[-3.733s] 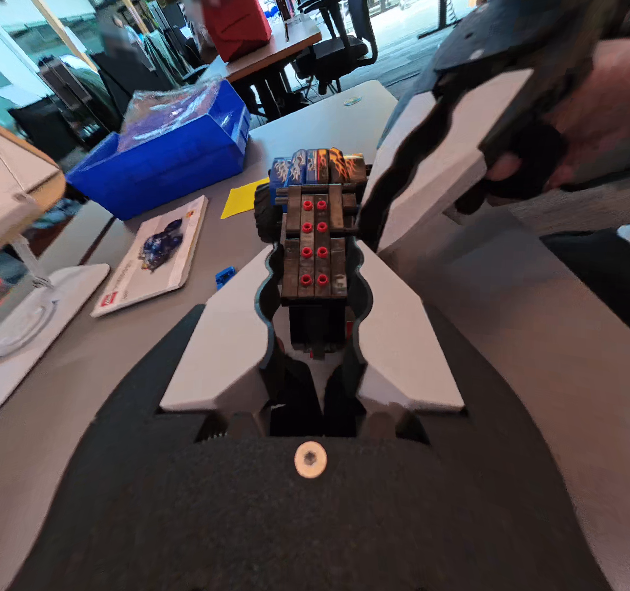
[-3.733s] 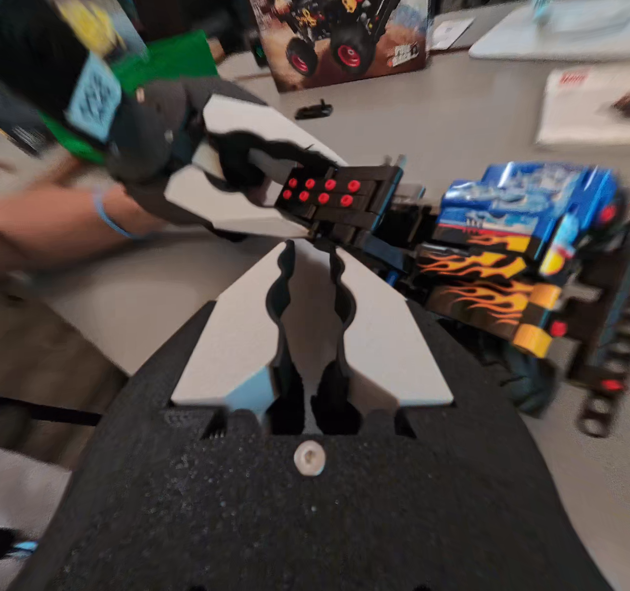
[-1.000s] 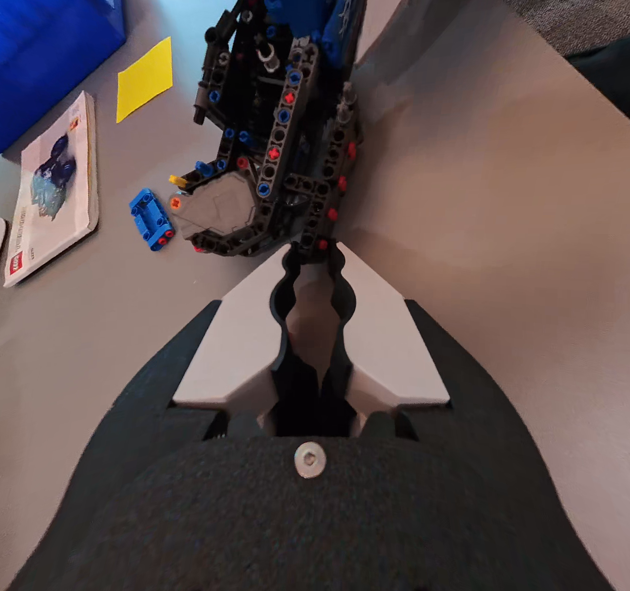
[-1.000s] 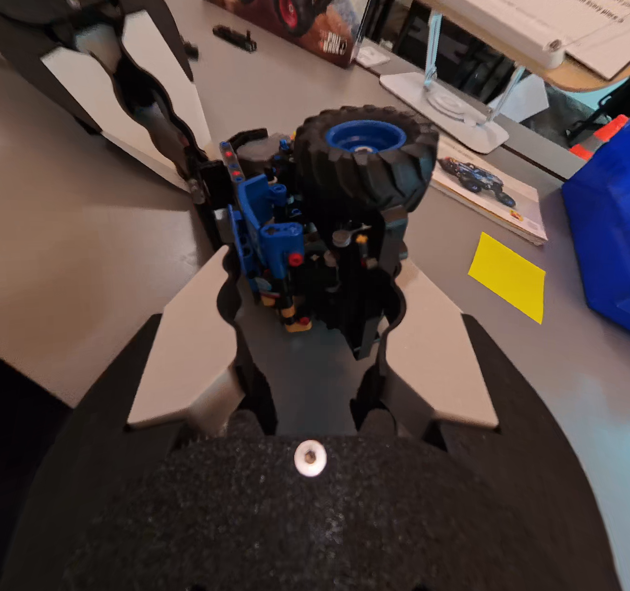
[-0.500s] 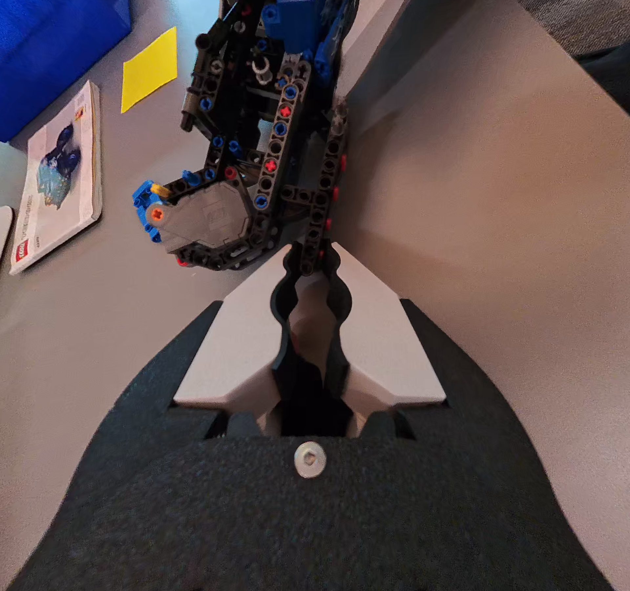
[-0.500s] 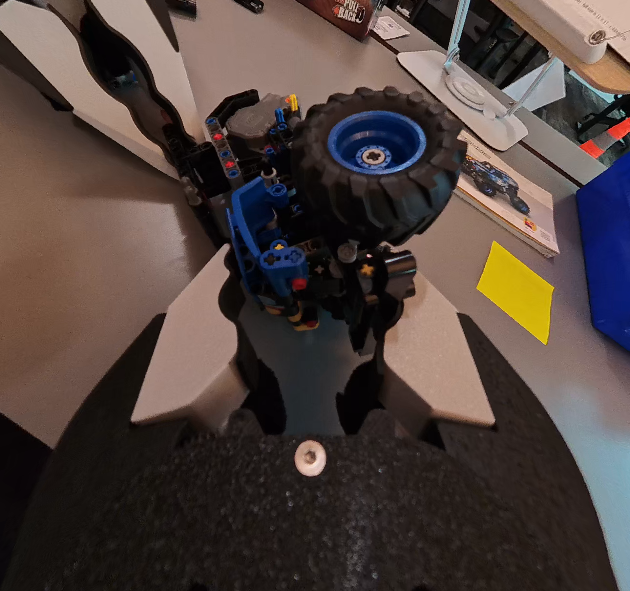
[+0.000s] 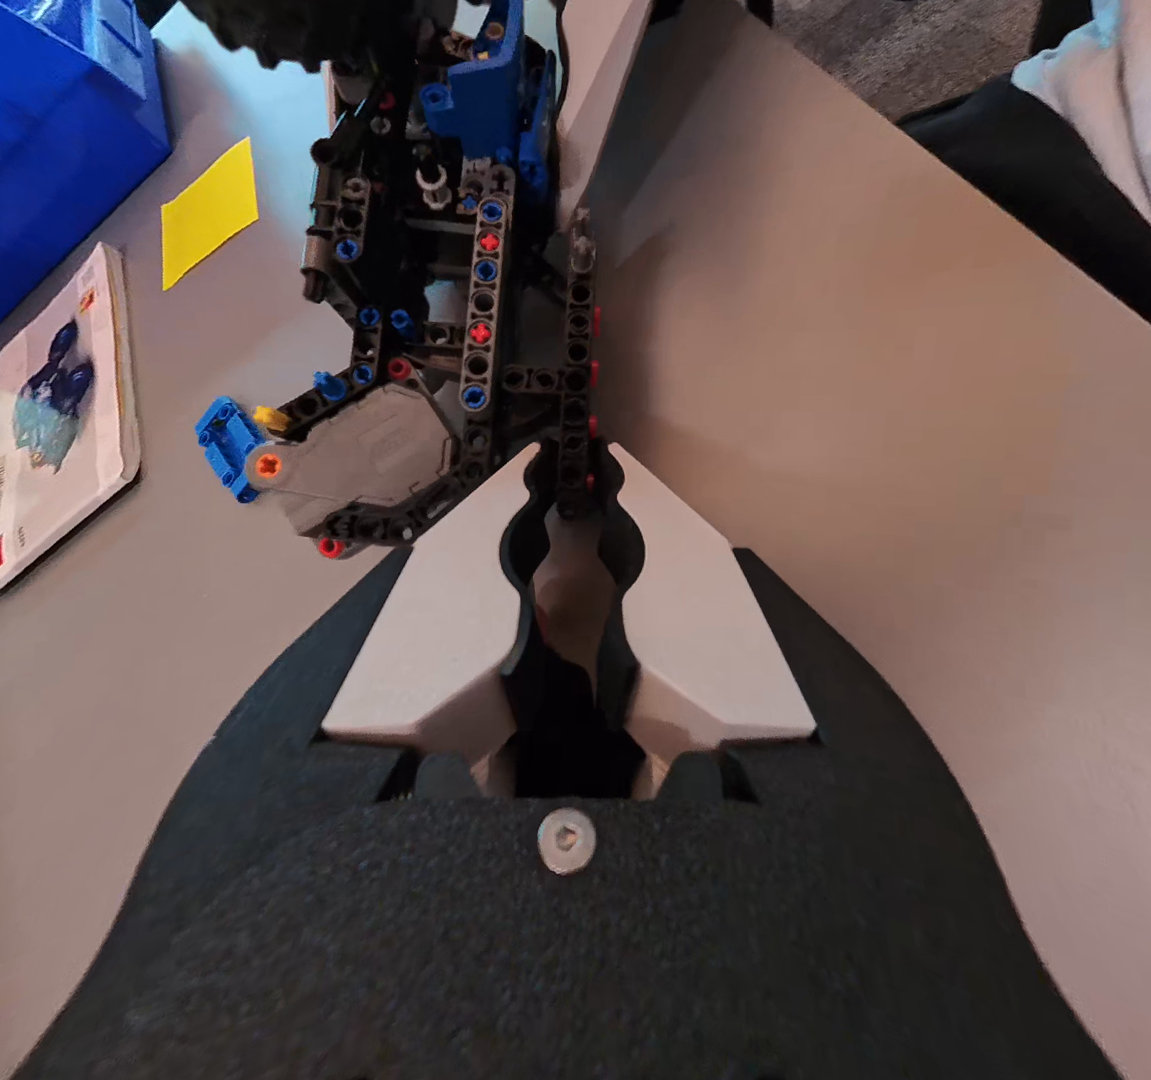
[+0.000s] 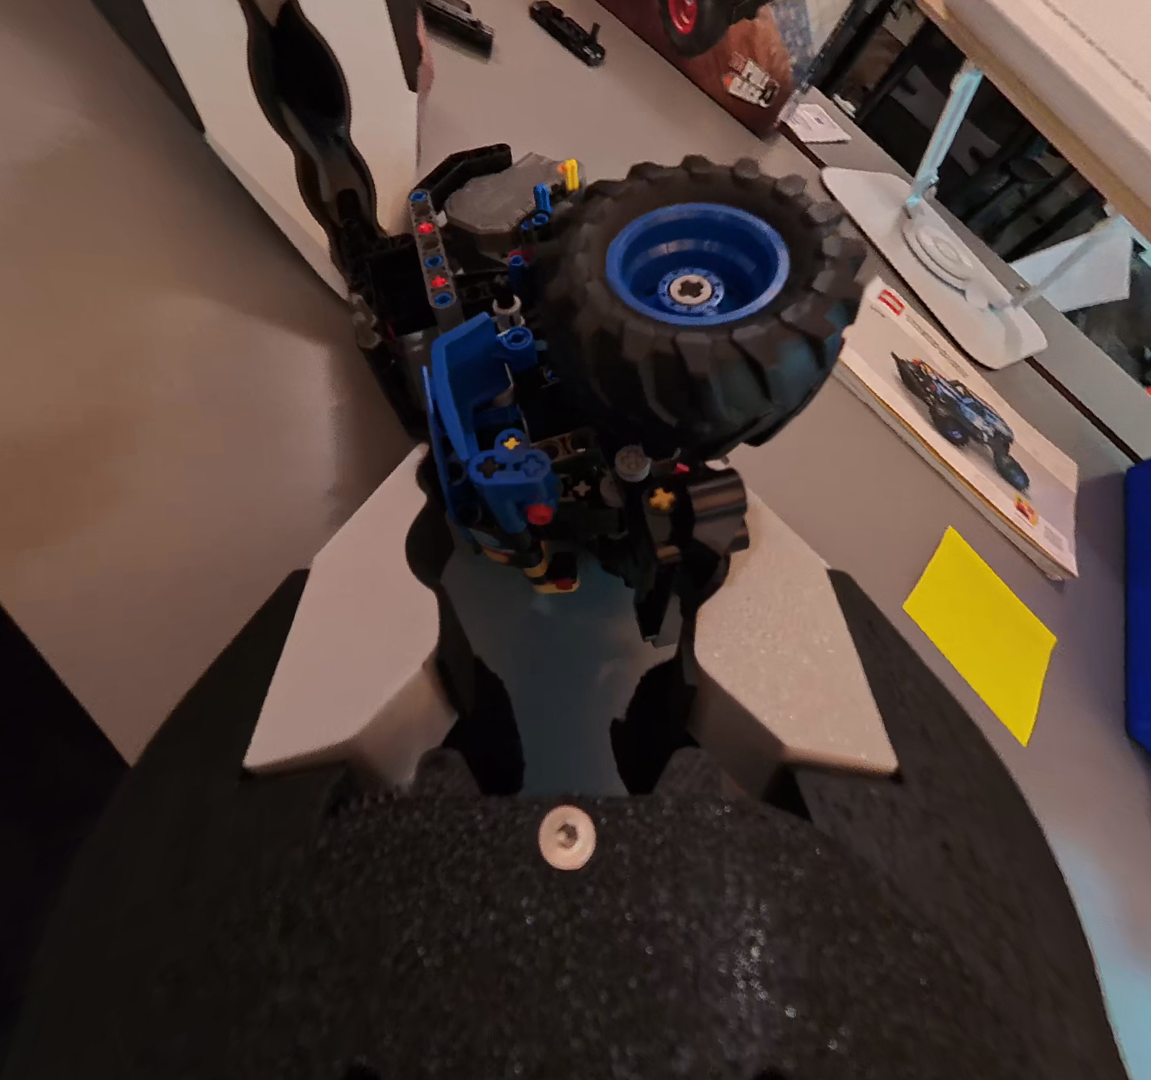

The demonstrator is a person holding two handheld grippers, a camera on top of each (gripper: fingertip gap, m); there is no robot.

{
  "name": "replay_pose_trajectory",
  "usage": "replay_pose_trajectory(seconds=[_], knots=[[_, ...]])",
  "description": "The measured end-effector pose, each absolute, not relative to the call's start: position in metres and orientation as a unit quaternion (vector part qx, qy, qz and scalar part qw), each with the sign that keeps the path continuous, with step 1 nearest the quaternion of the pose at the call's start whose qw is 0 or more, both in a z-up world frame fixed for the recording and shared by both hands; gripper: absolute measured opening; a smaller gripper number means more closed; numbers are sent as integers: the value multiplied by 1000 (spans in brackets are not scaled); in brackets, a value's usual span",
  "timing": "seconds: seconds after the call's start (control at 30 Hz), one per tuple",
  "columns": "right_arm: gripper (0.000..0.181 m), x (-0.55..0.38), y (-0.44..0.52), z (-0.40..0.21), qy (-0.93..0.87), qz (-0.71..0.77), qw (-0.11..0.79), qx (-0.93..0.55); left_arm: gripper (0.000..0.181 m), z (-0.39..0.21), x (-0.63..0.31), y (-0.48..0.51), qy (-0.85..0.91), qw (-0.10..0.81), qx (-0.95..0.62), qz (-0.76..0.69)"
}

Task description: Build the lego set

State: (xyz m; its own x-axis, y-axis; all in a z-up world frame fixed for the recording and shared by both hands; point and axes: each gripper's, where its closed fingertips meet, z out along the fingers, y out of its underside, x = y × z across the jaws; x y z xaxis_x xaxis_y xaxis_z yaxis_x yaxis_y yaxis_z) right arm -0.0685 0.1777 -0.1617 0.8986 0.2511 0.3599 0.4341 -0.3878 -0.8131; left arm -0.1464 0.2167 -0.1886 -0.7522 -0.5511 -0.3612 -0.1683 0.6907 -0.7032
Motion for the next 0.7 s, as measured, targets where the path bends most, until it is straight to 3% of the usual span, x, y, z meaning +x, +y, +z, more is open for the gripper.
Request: replay_pose_trajectory(seconds=[0.17,0.3,0.37,0.47,0.53,0.7], knots=[[78,-69,179,-155,-201,-62,530,-821,10,-184,-147,216,867,270,-220,-356],[84,-63,163,-142,-166,-123,535,-819,10,-178,-148,212,855,250,-248,-380],[78,-60,149,-130,-143,-158,544,-812,11,-181,-149,210,858,246,-250,-375],[51,-62,127,-106,-116,-194,581,-782,11,-182,-149,208,859,243,-251,-373],[38,-80,119,-97,-115,-152,608,-771,10,-182,-149,207,859,239,-255,-375],[49,-130,133,-126,-123,3,585,-802,10,-189,-150,207,868,240,-252,-354]])
